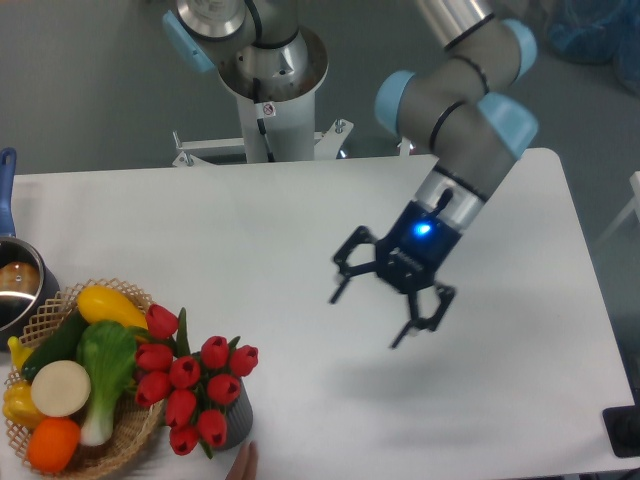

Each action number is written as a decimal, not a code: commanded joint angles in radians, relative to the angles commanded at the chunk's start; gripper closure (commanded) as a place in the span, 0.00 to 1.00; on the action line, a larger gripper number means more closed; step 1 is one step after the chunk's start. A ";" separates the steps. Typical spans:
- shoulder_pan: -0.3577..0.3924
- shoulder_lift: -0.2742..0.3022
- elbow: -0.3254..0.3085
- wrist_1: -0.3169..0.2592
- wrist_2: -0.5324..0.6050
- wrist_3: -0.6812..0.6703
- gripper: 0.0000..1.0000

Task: Insert the flowers into the vase
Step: 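Open the gripper and lift it away from the tulips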

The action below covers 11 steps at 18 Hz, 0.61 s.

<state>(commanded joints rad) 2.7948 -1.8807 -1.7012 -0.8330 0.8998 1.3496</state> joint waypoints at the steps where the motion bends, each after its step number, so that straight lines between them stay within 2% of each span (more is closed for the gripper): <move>1: 0.012 0.003 0.000 0.000 0.057 0.023 0.00; 6: 0.019 0.005 0.017 -0.002 0.439 0.077 0.00; 8: 0.016 -0.003 0.020 0.000 0.511 0.078 0.00; 11: 0.019 -0.011 0.034 -0.008 0.547 0.077 0.00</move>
